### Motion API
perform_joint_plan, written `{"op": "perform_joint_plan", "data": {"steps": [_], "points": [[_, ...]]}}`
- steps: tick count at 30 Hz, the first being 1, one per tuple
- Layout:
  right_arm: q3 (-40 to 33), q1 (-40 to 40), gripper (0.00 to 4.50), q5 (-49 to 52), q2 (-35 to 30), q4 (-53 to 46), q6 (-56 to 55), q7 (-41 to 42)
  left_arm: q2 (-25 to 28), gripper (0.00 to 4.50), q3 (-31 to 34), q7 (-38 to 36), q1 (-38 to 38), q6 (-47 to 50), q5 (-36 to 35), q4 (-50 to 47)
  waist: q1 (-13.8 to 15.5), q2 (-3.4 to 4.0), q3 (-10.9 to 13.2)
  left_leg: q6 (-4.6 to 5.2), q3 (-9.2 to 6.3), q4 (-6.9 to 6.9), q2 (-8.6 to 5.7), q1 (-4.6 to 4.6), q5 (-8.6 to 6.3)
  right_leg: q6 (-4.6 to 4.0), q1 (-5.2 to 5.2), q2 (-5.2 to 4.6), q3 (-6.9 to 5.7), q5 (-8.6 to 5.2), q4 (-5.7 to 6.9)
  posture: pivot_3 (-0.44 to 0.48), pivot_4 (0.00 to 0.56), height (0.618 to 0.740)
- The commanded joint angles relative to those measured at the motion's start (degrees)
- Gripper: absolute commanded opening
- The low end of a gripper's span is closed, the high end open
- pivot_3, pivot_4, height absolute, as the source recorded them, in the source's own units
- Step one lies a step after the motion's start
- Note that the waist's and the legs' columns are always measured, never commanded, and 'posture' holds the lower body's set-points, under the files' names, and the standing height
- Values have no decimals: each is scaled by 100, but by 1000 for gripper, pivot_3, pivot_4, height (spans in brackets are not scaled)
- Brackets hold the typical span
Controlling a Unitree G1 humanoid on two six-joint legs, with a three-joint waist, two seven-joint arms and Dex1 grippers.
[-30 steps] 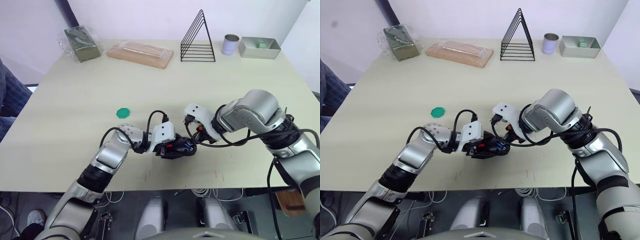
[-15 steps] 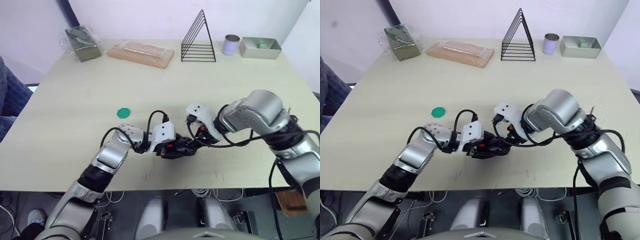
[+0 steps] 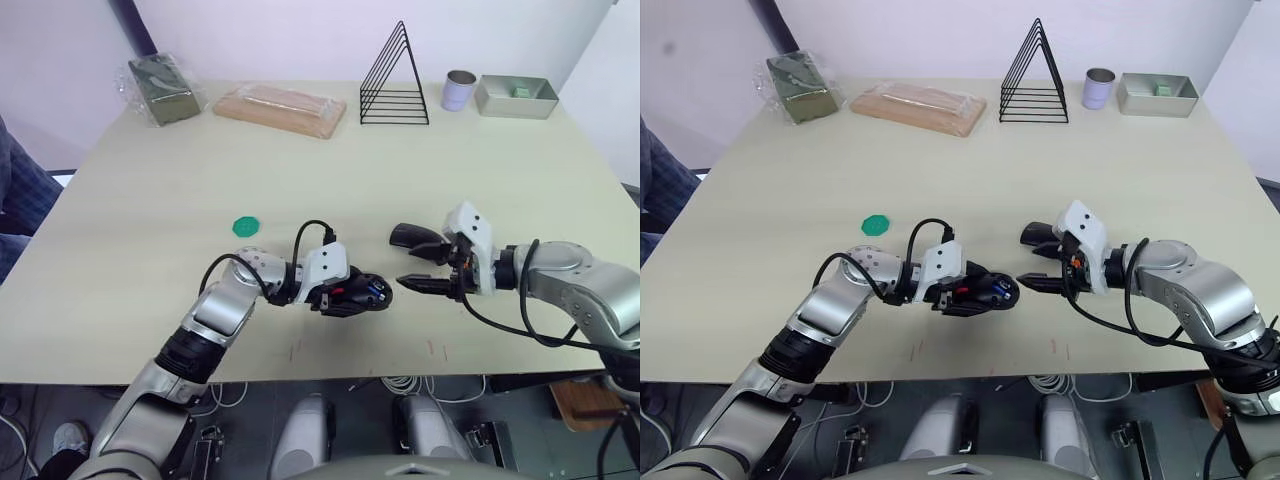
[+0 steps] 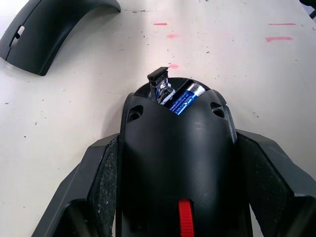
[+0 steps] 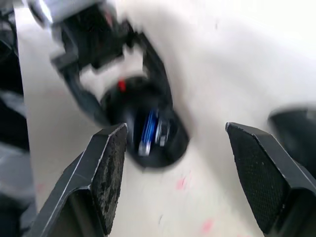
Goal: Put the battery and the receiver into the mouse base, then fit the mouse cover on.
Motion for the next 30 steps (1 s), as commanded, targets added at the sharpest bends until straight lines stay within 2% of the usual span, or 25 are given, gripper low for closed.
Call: {"op": "perform_joint_plan", "data": {"steps": [1, 2, 3, 5, 8, 16, 30], "points": [[-84, 228, 3335, -268, 210, -10, -491, -74, 98, 2889, -88, -28, 29, 51, 134, 79, 4, 1, 1, 0, 1, -1, 0, -2, 0, 0, -1, 1, 1, 0, -1, 0, 150, 740], [-64, 260, 2826, -333, 265, 5, -527, -90, 101, 2889, -89, -35, 28, 55, 136, 76, 1, 2, 1, 0, 2, -2, 0, -3, 0, 0, -1, 0, 2, 0, -1, 0, 150, 740], [-9, 300, 2562, -418, 287, 8, -607, -48, 104, 2889, -91, -44, 28, 60, 137, 79, -1, 2, 1, 0, 4, -3, -1, -3, 0, 0, -2, -1, 4, 1, -1, 0, 150, 740], [68, 368, 1738, -485, 409, -4, -622, -53, 123, 2889, -98, -64, 24, 58, 150, 85, 1, 2, 1, 0, 4, -3, -1, -3, 0, 0, -2, 0, 4, 1, -1, 0, 150, 740], [162, 482, 158, -586, 575, -10, -697, -45, 133, 2889, -95, -75, 26, 66, 146, 70, 1, 2, 1, 0, -1, -3, -1, -2, 0, -1, -1, 1, 1, 0, 0, 0, 150, 740], [235, 687, 64, -702, 851, -12, -752, -36, 167, 2889, -62, -82, 50, 120, 124, 3, -6, 3, 2, 0, 1, -3, -1, -1, 0, -1, -2, 2, 3, 0, 0, 0, 150, 740], [380, 600, 64, -981, 1214, 339, -780, -95, 156, 2889, -68, -53, 38, 171, 109, -12, -6, 3, 1, 0, 1, -3, -1, -1, 0, -1, -2, 3, 4, 0, 3, 0, 150, 740]]}}
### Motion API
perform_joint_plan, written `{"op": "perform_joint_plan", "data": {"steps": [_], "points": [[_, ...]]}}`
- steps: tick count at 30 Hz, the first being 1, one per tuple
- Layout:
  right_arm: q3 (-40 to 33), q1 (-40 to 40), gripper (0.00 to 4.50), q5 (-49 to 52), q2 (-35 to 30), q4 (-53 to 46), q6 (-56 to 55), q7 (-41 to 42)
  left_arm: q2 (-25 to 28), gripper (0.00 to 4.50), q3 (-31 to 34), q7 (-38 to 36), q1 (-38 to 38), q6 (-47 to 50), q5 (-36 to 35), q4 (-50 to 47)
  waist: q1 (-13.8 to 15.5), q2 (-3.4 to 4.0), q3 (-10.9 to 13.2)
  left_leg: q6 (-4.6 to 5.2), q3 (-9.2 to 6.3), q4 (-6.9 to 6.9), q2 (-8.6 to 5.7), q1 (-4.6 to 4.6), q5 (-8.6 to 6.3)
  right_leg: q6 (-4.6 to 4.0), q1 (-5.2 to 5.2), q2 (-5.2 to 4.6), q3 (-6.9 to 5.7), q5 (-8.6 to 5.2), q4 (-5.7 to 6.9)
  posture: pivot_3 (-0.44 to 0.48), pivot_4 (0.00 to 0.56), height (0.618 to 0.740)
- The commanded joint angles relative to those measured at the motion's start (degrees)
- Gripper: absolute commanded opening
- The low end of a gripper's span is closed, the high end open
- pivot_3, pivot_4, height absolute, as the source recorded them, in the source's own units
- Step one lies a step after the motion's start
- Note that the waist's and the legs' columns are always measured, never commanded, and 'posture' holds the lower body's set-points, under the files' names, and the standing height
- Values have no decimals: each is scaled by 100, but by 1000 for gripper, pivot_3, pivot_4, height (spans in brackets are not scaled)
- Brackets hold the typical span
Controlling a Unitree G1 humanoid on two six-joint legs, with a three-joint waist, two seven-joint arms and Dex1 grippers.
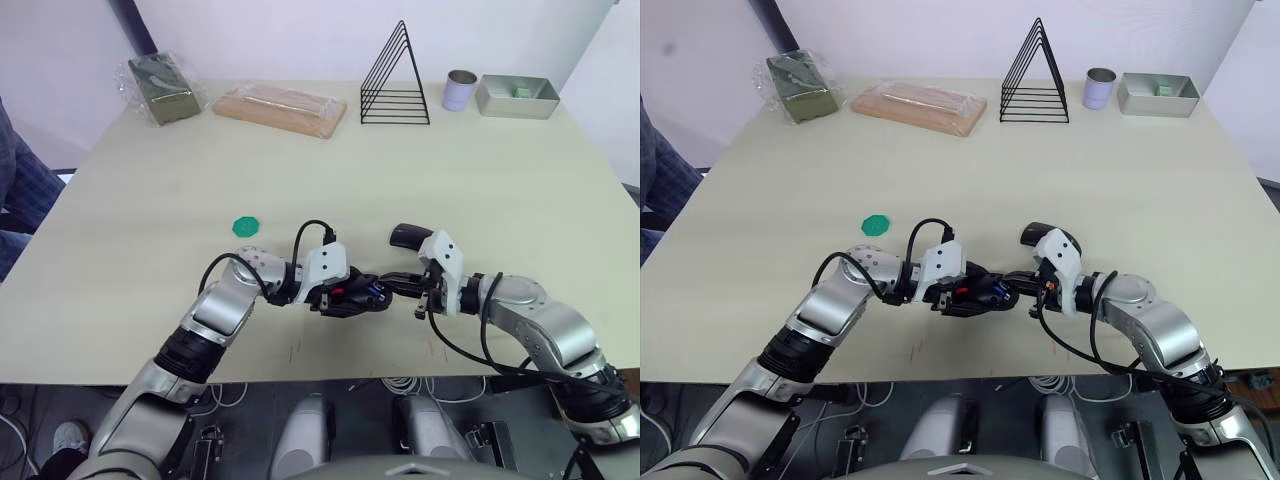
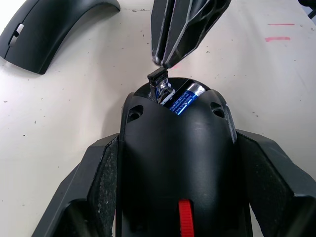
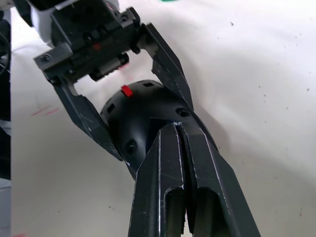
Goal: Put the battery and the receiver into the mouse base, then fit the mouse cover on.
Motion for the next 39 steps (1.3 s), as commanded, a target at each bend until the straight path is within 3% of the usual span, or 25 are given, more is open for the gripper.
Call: {"op": "perform_joint_plan", "data": {"steps": [1, 39], "points": [[-61, -90, 64, -5, 80, -37, -66, -13, 118, 2889, -69, 7, 46, 107, 136, 17, 0, 0, 0, 0, 0, 0, 0, 0, 0, 0, 0, 0, 0, 0, 0, 0, 150, 740], [378, -120, 64, -521, 196, 493, 151, -32, 69, 2889, -77, 90, 68, 128, 126, 42, -1, 0, -7, 0, 5, 2, -1, 12, 0, 0, 2, 0, 6, 0, 16, 0, 150, 740]]}}
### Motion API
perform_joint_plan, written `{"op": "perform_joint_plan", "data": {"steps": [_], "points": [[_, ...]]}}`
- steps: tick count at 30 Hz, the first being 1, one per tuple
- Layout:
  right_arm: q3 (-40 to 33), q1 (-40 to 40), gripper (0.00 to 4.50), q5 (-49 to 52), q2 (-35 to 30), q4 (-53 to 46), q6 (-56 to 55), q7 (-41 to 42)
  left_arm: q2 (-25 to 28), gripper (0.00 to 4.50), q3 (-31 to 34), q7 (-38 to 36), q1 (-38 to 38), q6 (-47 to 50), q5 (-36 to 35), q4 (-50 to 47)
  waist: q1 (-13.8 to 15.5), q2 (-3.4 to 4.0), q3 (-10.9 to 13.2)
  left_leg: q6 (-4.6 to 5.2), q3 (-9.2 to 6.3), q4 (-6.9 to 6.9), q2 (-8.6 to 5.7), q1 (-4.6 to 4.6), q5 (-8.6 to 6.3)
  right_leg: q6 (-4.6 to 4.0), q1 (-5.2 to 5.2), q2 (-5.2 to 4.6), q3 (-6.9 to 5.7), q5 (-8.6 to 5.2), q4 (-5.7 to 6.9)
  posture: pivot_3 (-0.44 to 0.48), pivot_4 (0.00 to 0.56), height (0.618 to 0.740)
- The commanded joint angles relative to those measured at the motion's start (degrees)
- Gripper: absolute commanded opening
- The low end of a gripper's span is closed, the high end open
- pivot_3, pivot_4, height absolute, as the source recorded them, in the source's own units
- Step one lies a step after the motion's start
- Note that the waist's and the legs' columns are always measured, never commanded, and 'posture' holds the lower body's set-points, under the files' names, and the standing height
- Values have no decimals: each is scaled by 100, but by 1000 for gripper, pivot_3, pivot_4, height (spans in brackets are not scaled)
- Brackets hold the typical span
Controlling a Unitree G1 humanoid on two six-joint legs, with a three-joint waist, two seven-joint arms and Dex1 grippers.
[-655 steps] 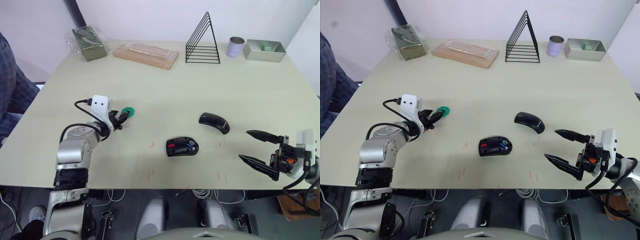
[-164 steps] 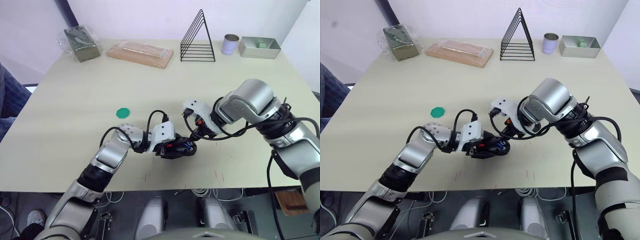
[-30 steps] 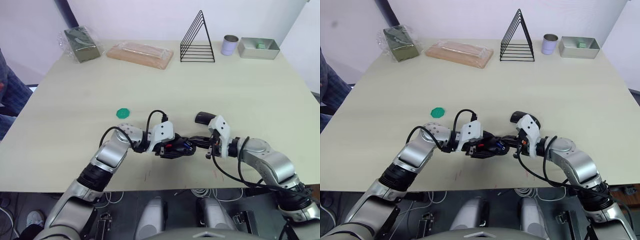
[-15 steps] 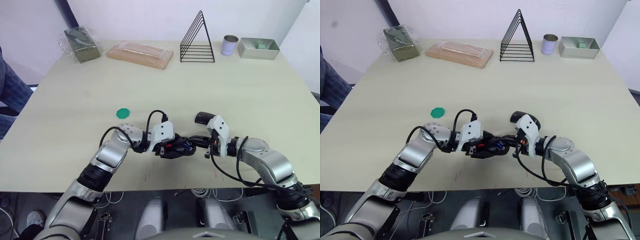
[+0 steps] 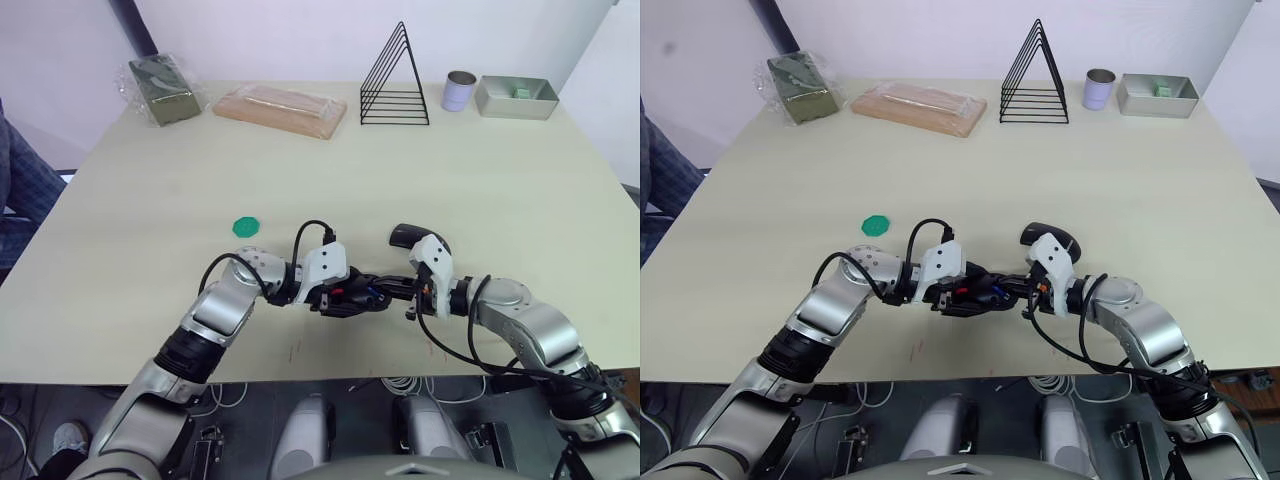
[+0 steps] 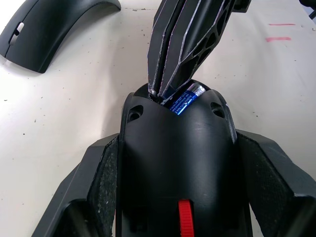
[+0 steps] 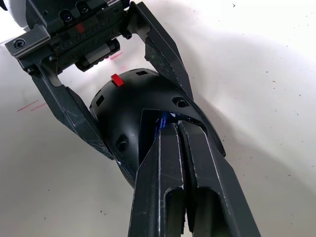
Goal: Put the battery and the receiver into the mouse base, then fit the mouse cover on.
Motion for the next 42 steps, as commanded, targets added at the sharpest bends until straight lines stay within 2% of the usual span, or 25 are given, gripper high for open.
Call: {"op": "perform_joint_plan", "data": {"steps": [1, 5, 8, 12, 15, 17, 18, 19, 22, 23, 32, 35, 38, 42], "points": [[199, 6, 64, -196, -64, 182, 128, 1, 69, 2889, -80, 32, 68, 67, 135, 43, 1, -1, -2, 0, 0, 0, 0, 1, 0, 0, 0, 0, 0, 0, 2, 0, 150, 740], [119, -22, 64, -202, -96, 183, 72, 35, 71, 2889, -79, 36, 72, 77, 132, 41, 1, 0, -10, 0, 1, 1, 0, 5, 0, -1, 1, 0, 1, -1, 7, 0, 150, 740], [-310, -171, 64, 213, -78, -35, 198, 182, 73, 2889, -78, 34, 70, 85, 129, 48, 4, 0, -10, 0, 2, 3, 0, 6, 0, -1, 1, 0, 3, -1, 10, 0, 150, 740], [-1056, -305, 64, 1059, -723, -639, 767, 702, 73, 2889, -78, 30, 75, 80, 124, 57, 10, 6, -6, 0, 3, 7, -2, 0, 0, 0, -1, -3, 6, 0, 10, 0, 150, 740], [-1251, -149, 961, 1165, -1276, -895, 668, 1060, 71, 2889, -78, 12, 61, 66, 121, 82, 12, 4, -7, 0, -1, 6, -2, 0, 0, -1, -1, -2, 2, -1, 9, 0, 150, 740], [-1341, -56, 1897, 1244, -1519, -1002, 629, 1236, 64, 2889, -77, 8, 49, 59, 118, 102, 14, 5, -7, 0, -7, 6, 0, 0, 0, -2, 0, 1, -3, -1, 9, 0, 150, 740], [-1403, -6, 2643, 1288, -1619, -1046, 605, 1303, 58, 2889, -76, 9, 40, 54, 118, 117, 11, 5, -7, 0, -7, 5, 0, 0, 0, -3, 0, 0, -2, -2, 9, 0, 150, 740], [-1484, 47, 2869, 1342, -1712, -1092, 593, 1360, 52, 2889, -74, 9, 29, 46, 120, 131, 8, 5, -7, 0, -5, 6, 0, 0, 0, -2, 0, 0, -1, -2, 9, 0, 150, 740], [-1765, 318, 4263, 1470, -2007, -1290, 477, 1551, 42, 2889, -67, 14, 8, 30, 119, 156, 14, 5, -7, 0, 0, 9, -2, -2, 0, 0, 0, -2, 5, -1, 9, 0, 150, 740], [-1828, 384, 4448, 1505, -2060, -1332, 453, 1570, 41, 2889, -66, 14, 4, 30, 117, 160, 13, 5, -7, 0, 1, 9, -2, -3, 0, 0, 0, -3, 5, -1, 8, 0, 150, 740], [-2430, 1151, 4448, 1729, -2450, -1727, 272, 1655, 17, 2889, -22, -34, -27, -40, 53, 226, 12, 4, -7, 0, 3, 12, -1, -3, 0, 0, 0, -2, 7, -1, 8, 0, 150, 740], [-2388, 1200, 4500, 1682, -2415, -1737, 191, 1621, -19, 4433, 60, -6, -61, -17, -12, 231, 14, 5, -7, 1, 4, 18, 1, -2, 0, 0, 0, -1, 7, -1, 10, 0, 150, 740], [-2292, 1190, 4500, 1605, -2357, -1687, 100, 1540, -74, 4433, 360, 56, -45, 237, -335, 25, 24, 3, -6, 1, 2, 19, 1, -5, 0, 1, 0, -1, 6, -1, 9, 0, 150, 740], [-2219, 1151, 4500, 1530, -2351, -1577, 57, 1469, 198, 4433, 772, -61, 243, 367, -718, -525, 27, 3, -5, 1, 1, 19, 1, -13, 0, 2, -2, -3, 5, -1, 5, 0, 150, 740]]}}
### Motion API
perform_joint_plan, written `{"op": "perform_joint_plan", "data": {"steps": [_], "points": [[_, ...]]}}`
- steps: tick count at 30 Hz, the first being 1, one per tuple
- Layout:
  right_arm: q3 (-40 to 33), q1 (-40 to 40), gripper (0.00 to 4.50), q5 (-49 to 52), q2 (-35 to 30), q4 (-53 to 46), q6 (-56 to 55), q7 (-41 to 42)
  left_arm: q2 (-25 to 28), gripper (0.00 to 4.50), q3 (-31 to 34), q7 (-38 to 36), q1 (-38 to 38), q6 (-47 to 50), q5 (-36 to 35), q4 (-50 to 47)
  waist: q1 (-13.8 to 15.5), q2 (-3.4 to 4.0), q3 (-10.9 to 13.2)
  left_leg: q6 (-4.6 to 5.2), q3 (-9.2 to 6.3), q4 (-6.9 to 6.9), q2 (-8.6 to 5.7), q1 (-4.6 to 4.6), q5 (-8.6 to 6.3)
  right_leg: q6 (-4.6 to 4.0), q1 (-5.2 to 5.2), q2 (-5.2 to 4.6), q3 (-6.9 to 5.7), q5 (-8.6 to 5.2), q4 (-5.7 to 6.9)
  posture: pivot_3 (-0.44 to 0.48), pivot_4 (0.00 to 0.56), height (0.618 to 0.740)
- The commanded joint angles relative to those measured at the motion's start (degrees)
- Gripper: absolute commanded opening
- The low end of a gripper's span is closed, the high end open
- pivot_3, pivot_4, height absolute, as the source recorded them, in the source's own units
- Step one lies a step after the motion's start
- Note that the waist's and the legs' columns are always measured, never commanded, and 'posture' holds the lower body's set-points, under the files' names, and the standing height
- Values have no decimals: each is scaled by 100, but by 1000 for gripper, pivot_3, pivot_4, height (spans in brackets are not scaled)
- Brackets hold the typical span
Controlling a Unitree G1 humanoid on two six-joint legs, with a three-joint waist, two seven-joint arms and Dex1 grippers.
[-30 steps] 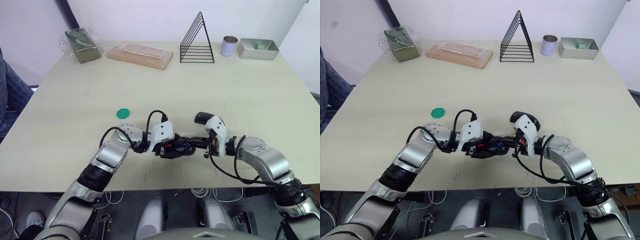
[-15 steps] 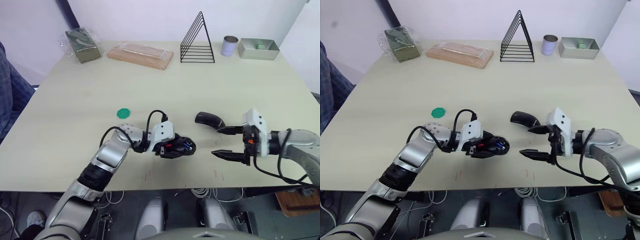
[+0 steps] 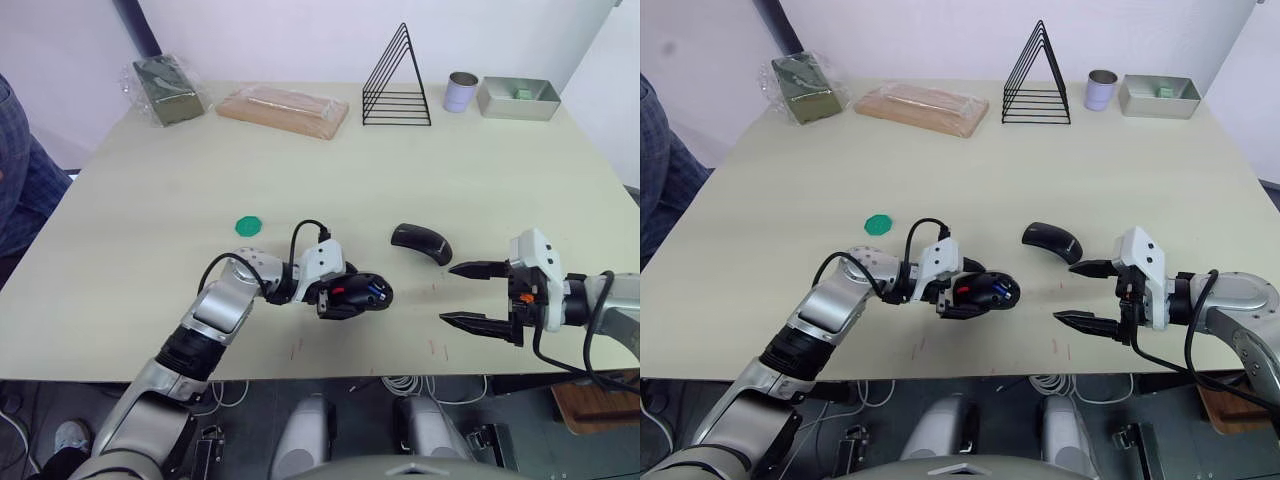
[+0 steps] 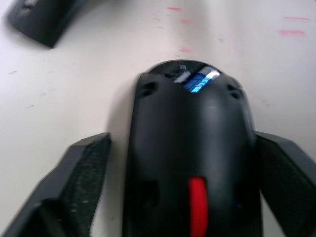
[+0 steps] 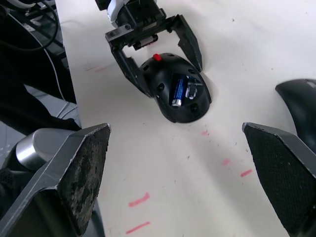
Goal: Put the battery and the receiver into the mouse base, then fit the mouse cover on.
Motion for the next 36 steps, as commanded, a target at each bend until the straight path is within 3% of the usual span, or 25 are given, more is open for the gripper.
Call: {"op": "perform_joint_plan", "data": {"steps": [1, 9, 13, 15, 20, 23, 27, 36], "points": [[-8, -101, 4500, -103, -39, 46, -146, -70, 272, 4433, 637, -52, 273, 133, -511, -737, -3, 0, 0, 0, -1, 0, 0, 0, 0, 0, 0, -1, -1, 0, 0, 0, 150, 740], [189, -704, 4500, -369, -205, 718, -62, -74, 698, 4433, 1926, 175, 1353, 825, -1671, -1965, 6, 4, 5, 0, 4, -1, 24, 1, 0, -1, 1, -5, -1, 0, -6, 0, 150, 740], [440, -1083, 4500, -565, -322, 1093, -66, 86, 782, 4433, 2330, 442, 1843, 870, -1832, -2252, 14, 5, 6, 0, 4, -1, 24, 1, 0, -1, 1, -5, -3, 0, -9, 0, 150, 740], [593, -1378, 4500, -672, -378, 1373, -25, 187, 286, 4433, 2788, 377, 2078, 454, -2484, -2237, 7, 12, 8, 0, 8, -2, 26, 1, 0, -2, 1, -5, -1, 0, -14, 0, 150, 740], [1302, -2441, 4500, -1307, -409, 2520, -222, 599, 94, 4433, 3382, 459, 3090, -179, -2517, -2404, -30, 12, 10, -1, 16, -3, 30, 1, 0, -28, 0, -8, -1, -9, -22, 0, 150, 740], [1675, -2991, 4500, -1575, -179, 3159, -248, 761, -136, 4433, 3765, -310, 3661, -1117, -2813, -2267, -15, 13, 11, -1, 18, -6, 33, 3, 0, -32, 0, -7, -4, -8, -26, 0, 150, 740], [2022, -3486, 4500, -1927, 106, 3824, -445, 963, 24, 4433, 3903, -745, 4073, -938, -3371, -2249, 12, 17, 13, -2, 25, -6, 35, 2, -1, -35, -1, -14, -3, -7, -30, 0, 150, 740], [2358, -3990, 4500, -2491, 616, 4698, -781, 1201, 62, 4433, 3901, -933, 4369, -1236, -3435, -2069, -13, 20, 14, -2, 23, -9, 33, 0, -1, -35, -2, -14, -8, -7, -32, 0, 150, 740]]}}
